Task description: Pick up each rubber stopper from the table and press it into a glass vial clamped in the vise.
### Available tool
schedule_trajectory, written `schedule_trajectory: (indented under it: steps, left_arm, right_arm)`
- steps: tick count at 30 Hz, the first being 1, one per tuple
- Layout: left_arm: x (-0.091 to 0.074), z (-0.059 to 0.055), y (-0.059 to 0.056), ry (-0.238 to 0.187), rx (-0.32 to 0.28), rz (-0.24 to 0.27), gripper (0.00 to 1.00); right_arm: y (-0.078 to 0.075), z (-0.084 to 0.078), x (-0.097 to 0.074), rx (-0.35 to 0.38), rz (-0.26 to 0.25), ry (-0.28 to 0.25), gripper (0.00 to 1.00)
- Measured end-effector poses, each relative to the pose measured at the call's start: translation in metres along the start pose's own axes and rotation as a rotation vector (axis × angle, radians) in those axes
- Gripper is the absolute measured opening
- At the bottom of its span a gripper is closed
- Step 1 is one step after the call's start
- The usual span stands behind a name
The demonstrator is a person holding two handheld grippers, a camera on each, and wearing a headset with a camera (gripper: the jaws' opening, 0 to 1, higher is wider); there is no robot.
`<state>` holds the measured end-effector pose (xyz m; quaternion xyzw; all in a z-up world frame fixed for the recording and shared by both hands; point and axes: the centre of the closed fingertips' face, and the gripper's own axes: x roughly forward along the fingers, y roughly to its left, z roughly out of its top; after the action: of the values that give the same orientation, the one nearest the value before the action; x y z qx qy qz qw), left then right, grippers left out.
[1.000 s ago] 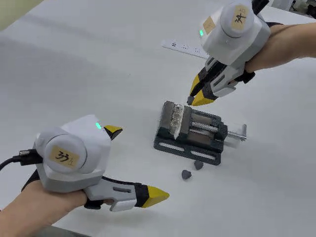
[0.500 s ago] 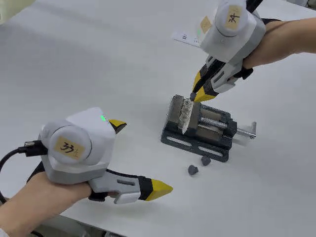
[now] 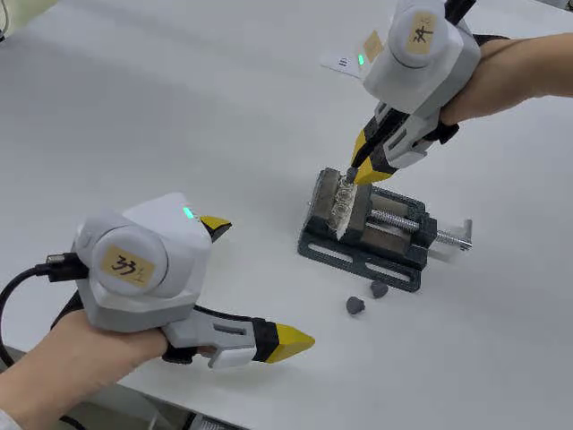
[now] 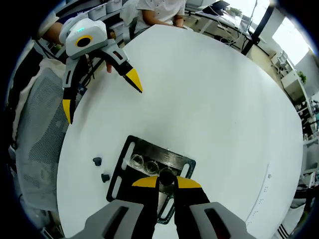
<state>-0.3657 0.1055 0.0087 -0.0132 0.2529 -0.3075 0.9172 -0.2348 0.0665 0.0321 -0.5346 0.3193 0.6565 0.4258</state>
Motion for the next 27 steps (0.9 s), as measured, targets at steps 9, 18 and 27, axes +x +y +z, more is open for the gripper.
schedule_trajectory:
  steps: [9, 18, 27]
  left_arm:
    - [0.0008, 0.0010, 0.0001, -0.001, 0.000, -0.003, 0.97]
    - [0.0007, -0.0003, 0.0018, -0.001, -0.004, -0.003, 0.96]
    - [0.0010, 0.0013, 0.0007, -0.005, -0.010, -0.005, 0.96]
  right_arm:
    - [-0.0023, 0.0015, 0.0014, -0.010, 0.002, 0.011, 0.06]
    - [-0.0020, 0.0034, 0.0017, 0.001, 0.002, 0.003, 0.06]
    - [-0.0022, 0.0024, 0.0020, 0.002, -0.002, 0.003, 0.06]
